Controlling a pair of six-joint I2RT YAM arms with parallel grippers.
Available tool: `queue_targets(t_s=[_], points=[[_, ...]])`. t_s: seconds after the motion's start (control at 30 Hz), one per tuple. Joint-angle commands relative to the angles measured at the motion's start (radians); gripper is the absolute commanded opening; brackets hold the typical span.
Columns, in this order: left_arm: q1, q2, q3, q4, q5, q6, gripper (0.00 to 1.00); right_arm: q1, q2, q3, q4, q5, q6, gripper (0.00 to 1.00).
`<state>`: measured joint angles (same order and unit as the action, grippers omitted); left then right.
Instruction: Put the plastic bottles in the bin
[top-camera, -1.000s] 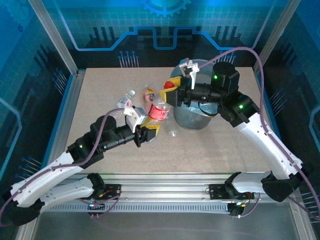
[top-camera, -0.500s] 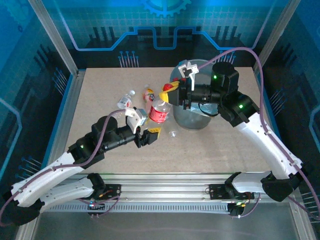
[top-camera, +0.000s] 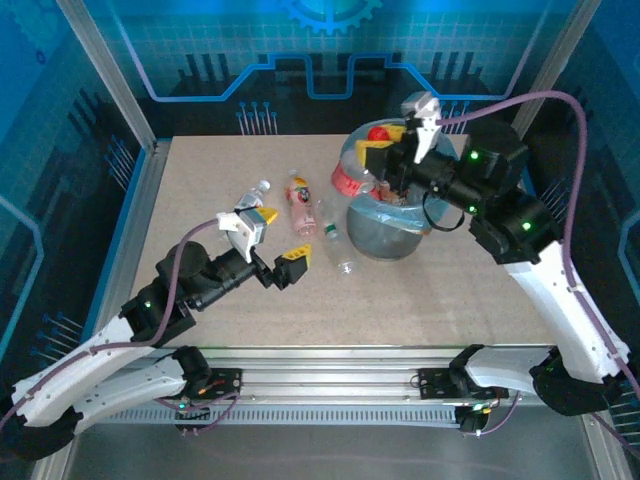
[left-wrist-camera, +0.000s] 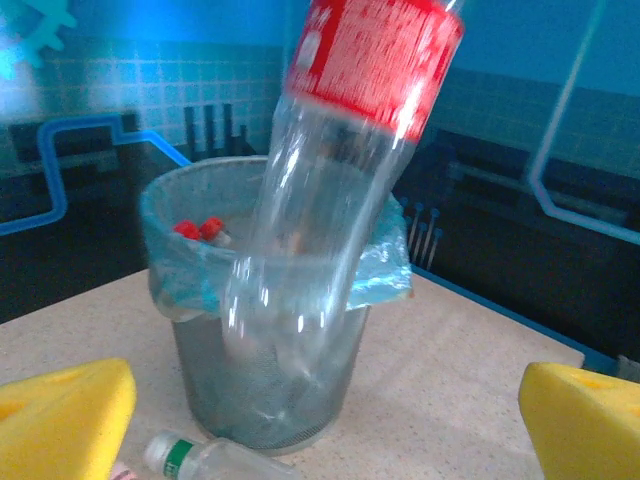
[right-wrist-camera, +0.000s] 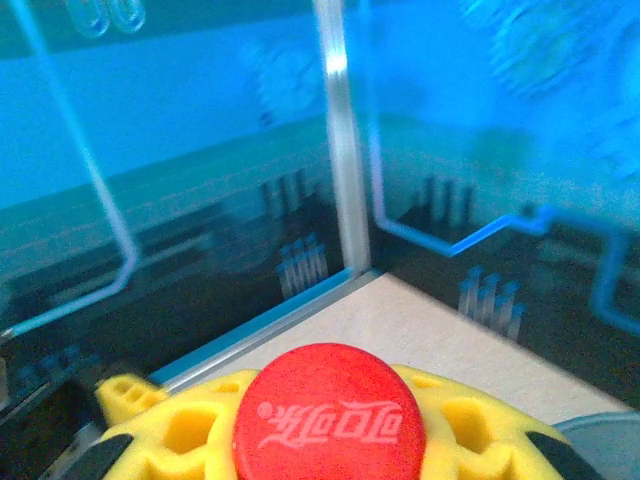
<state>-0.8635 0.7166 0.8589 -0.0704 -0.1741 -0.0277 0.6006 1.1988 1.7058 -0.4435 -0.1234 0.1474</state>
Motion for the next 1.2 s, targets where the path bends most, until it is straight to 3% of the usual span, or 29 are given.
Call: queue_targets(t_s=[0.0,0.2,0.53,0.8,1.17], points=[[-0.006,-0.005,0.007,-0.033,-0.143,-0.027,0.98,-0.009,-0.009,0.057,-0.006,0.343,-0.094,0.0],[-0.005,0.008,-0.001,-0.074,-0.27,-0.049,0.99,-0.033,0.092,0.12,-0.061,0.645,-0.182,0.0],[-0.004,0.058,0.017,-0.12,-0.361,-0.068,0.99,-0.063,0.407,0.379,-0.316,0.825,-0.262,0.0],[-0.003,0.067,0.016,-0.135,-0.365,-0.074,0.99,-0.077,0.526,0.389,-0.385,0.882,-0.293,0.02],[-0.003,0.065,0.004,-0.144,-0.38,-0.081,0.99,-0.138,0.612,0.311,-0.412,0.793,-0.226,0.1]])
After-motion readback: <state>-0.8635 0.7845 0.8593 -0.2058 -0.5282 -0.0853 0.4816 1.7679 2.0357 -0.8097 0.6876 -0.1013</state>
